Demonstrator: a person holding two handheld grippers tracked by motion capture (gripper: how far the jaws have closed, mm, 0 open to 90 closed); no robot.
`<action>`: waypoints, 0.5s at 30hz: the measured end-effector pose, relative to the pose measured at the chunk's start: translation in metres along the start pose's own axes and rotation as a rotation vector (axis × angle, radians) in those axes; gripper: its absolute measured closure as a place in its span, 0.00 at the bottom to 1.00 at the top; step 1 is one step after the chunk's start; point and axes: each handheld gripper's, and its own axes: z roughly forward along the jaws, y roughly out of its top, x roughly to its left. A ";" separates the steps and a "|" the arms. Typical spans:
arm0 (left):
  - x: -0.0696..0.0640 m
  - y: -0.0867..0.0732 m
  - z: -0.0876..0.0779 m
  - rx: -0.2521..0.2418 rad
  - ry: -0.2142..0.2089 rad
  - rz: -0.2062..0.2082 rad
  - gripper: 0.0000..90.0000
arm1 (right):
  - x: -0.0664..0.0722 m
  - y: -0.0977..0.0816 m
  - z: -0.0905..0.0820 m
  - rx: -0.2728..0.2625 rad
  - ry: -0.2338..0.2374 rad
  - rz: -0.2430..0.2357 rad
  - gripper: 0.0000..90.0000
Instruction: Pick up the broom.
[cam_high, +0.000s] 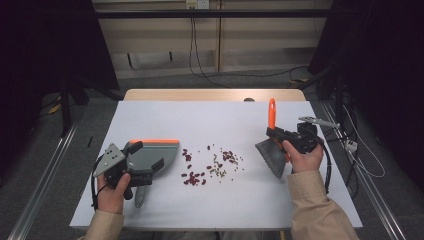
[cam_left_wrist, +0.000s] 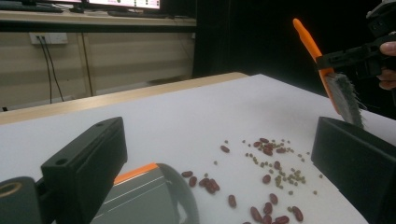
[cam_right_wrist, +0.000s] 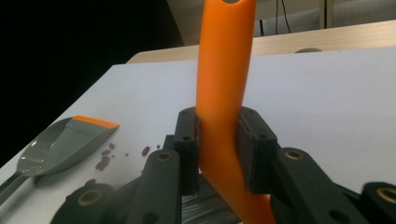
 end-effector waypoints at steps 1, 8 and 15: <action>-0.001 0.001 0.001 0.004 -0.004 0.001 0.04 | 0.001 0.000 0.000 -0.005 0.003 -0.002 0.80; -0.008 0.011 0.011 0.024 -0.034 0.001 0.04 | 0.013 0.004 0.004 -0.027 0.027 -0.027 0.80; -0.013 0.015 0.023 0.048 -0.052 0.004 0.04 | 0.023 0.005 0.006 -0.039 0.052 -0.040 0.80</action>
